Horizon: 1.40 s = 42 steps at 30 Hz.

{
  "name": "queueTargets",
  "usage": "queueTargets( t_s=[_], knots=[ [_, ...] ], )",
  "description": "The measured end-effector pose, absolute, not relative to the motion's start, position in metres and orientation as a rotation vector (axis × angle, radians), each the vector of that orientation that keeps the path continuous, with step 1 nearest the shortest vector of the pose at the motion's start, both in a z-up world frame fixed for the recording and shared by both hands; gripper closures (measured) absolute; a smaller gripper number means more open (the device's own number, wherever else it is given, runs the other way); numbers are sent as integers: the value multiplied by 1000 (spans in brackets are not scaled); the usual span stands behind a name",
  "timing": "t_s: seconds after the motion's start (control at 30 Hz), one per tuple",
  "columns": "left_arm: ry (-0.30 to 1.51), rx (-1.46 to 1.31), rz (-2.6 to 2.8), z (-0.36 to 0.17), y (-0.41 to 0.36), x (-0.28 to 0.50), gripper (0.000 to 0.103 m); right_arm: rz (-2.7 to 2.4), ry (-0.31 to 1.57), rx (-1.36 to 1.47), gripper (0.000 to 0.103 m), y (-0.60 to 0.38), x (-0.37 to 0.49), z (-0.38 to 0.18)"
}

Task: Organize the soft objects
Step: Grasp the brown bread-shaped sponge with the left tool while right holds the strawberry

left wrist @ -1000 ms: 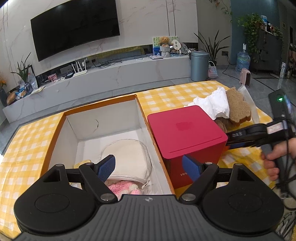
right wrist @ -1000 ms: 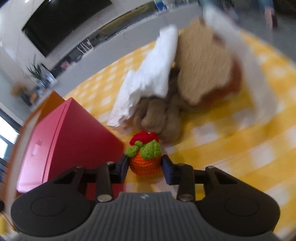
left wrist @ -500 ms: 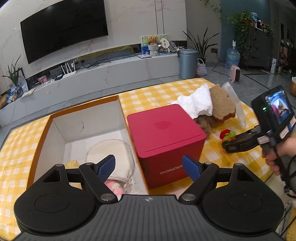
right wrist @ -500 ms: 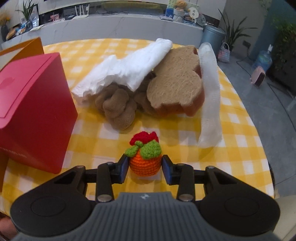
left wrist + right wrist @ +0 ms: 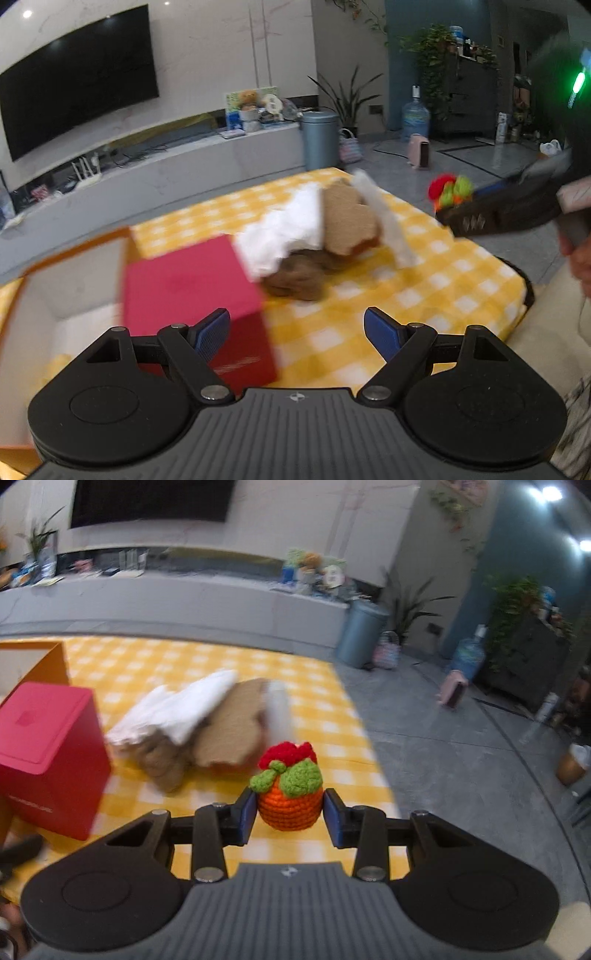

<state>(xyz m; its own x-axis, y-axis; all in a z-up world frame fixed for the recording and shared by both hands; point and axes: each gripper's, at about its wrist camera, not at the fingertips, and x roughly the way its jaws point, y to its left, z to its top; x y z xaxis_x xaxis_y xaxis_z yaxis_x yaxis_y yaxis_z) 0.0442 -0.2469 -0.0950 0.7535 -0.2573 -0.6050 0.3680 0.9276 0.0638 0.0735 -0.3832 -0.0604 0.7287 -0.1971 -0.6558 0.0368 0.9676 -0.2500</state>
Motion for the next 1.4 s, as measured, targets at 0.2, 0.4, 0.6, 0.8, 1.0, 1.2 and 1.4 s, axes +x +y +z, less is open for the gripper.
queueTargets(
  t_s=[0.2, 0.4, 0.6, 0.8, 1.0, 1.2, 1.4],
  knots=[
    [591, 222, -368, -138, -302, 52, 7, -213, 707, -170, 65, -420, 61, -48],
    [524, 272, -337, -169, -333, 71, 7, -268, 723, -153, 64, -435, 62, -55],
    [343, 409, -128, -194, -357, 94, 7, -302, 756, -167, 64, -439, 72, -71],
    [271, 541, -128, -211, -370, 102, 7, -306, 776, -180, 64, -436, 80, -80],
    [339, 547, -159, -210, -377, 115, 7, -290, 800, -174, 64, -433, 83, -83],
    [214, 645, -63, -210, -390, 119, 7, -300, 788, -163, 64, -435, 79, -80],
    [71, 791, -34, -223, -408, 115, 7, -293, 771, -136, 64, -436, 78, -78]
  ],
)
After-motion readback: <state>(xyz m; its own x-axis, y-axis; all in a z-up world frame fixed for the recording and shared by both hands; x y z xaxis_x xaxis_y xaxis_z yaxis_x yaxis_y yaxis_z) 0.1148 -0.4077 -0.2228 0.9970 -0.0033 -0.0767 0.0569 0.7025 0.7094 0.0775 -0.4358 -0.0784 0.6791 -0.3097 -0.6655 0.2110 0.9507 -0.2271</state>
